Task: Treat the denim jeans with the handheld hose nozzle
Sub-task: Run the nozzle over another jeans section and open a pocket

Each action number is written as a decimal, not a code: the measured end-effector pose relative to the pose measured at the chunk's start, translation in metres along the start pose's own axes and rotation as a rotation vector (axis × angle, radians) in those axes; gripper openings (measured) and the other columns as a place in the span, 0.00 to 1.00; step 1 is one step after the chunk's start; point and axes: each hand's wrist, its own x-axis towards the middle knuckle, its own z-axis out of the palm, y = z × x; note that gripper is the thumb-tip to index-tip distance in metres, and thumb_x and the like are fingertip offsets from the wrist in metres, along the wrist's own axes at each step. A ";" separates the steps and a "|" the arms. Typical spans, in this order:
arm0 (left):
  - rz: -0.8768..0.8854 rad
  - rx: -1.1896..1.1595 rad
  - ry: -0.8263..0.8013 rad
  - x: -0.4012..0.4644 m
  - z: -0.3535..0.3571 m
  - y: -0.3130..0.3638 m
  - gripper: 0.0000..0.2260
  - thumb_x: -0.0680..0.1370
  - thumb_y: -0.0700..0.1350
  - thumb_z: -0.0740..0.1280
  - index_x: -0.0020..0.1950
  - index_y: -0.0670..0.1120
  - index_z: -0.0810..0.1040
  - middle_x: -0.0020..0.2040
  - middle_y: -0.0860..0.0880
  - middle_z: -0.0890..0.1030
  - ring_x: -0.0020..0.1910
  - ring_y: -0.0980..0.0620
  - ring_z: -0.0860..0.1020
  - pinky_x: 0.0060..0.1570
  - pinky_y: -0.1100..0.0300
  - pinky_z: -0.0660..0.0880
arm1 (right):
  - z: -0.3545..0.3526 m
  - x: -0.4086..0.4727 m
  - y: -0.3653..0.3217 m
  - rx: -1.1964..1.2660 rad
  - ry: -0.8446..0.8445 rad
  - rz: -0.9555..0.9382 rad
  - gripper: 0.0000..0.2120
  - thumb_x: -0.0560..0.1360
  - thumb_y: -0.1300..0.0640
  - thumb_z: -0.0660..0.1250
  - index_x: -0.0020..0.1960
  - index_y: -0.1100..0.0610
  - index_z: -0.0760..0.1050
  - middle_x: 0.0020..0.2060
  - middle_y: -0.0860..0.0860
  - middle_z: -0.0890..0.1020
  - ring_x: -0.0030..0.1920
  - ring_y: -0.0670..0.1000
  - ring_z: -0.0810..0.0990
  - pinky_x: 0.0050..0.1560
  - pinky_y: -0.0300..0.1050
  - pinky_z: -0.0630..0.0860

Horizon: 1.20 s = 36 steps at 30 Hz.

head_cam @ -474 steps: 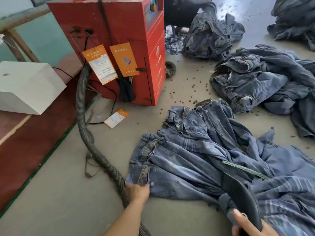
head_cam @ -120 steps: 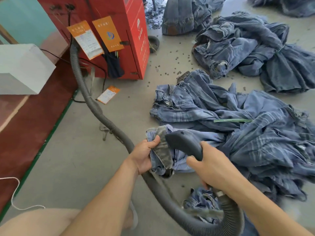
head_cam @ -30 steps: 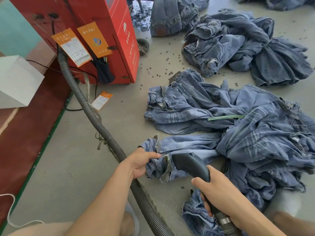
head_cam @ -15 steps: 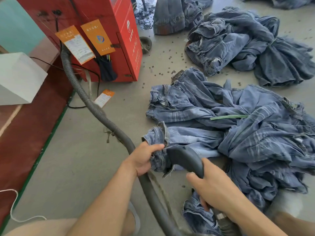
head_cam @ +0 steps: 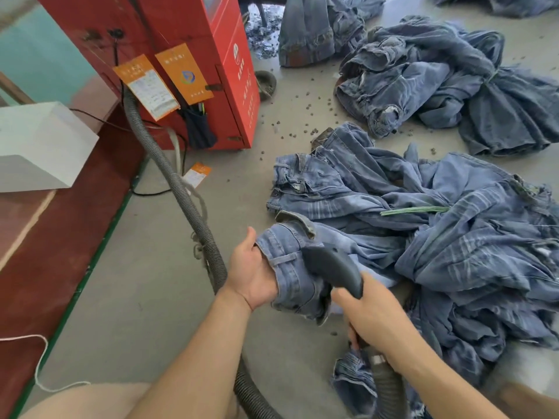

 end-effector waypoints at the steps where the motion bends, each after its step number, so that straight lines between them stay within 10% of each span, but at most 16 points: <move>1: 0.009 0.016 0.021 -0.001 0.001 0.001 0.40 0.84 0.67 0.46 0.77 0.35 0.69 0.76 0.32 0.69 0.75 0.31 0.69 0.75 0.35 0.63 | -0.002 0.003 -0.001 0.030 0.039 0.009 0.08 0.77 0.51 0.65 0.51 0.55 0.70 0.27 0.58 0.82 0.24 0.58 0.80 0.35 0.58 0.82; 8: 0.074 0.016 0.094 0.004 0.003 0.001 0.39 0.85 0.65 0.44 0.75 0.35 0.70 0.71 0.32 0.75 0.68 0.33 0.77 0.65 0.39 0.73 | 0.010 -0.030 -0.006 -0.102 -0.005 -0.055 0.11 0.69 0.38 0.63 0.47 0.40 0.68 0.25 0.46 0.81 0.23 0.45 0.78 0.31 0.45 0.74; 13: 0.007 0.003 -0.013 -0.002 0.006 -0.006 0.47 0.80 0.73 0.42 0.76 0.35 0.71 0.76 0.32 0.69 0.75 0.32 0.69 0.73 0.37 0.67 | 0.004 0.007 -0.033 -0.079 0.095 -0.080 0.09 0.78 0.48 0.66 0.50 0.52 0.69 0.34 0.56 0.84 0.33 0.57 0.83 0.37 0.51 0.79; 20: -0.018 -0.005 -0.086 0.002 0.003 -0.002 0.51 0.77 0.77 0.41 0.77 0.36 0.70 0.76 0.33 0.70 0.76 0.35 0.69 0.77 0.42 0.65 | 0.005 -0.019 -0.019 -0.092 -0.036 -0.114 0.07 0.72 0.44 0.65 0.45 0.43 0.68 0.25 0.47 0.80 0.22 0.46 0.76 0.29 0.45 0.73; 23: -0.018 -0.046 -0.151 -0.001 0.004 -0.007 0.51 0.76 0.78 0.44 0.80 0.36 0.64 0.80 0.33 0.61 0.80 0.34 0.59 0.81 0.40 0.50 | 0.008 0.003 -0.034 -0.052 0.008 -0.111 0.06 0.76 0.49 0.66 0.49 0.50 0.70 0.30 0.51 0.82 0.27 0.54 0.82 0.33 0.50 0.78; 27: -0.024 -0.113 -0.222 -0.007 -0.001 -0.001 0.53 0.75 0.78 0.46 0.81 0.35 0.60 0.80 0.30 0.60 0.79 0.30 0.61 0.79 0.34 0.54 | -0.011 0.010 -0.034 0.151 0.077 -0.059 0.08 0.78 0.52 0.66 0.51 0.57 0.70 0.28 0.58 0.80 0.24 0.58 0.78 0.30 0.55 0.77; 36: 0.009 0.097 0.126 0.005 0.011 0.012 0.21 0.82 0.45 0.60 0.64 0.31 0.79 0.64 0.31 0.80 0.64 0.35 0.80 0.64 0.43 0.77 | 0.010 -0.003 -0.015 -0.108 -0.032 -0.074 0.08 0.76 0.47 0.66 0.48 0.50 0.71 0.23 0.50 0.80 0.21 0.49 0.77 0.27 0.42 0.73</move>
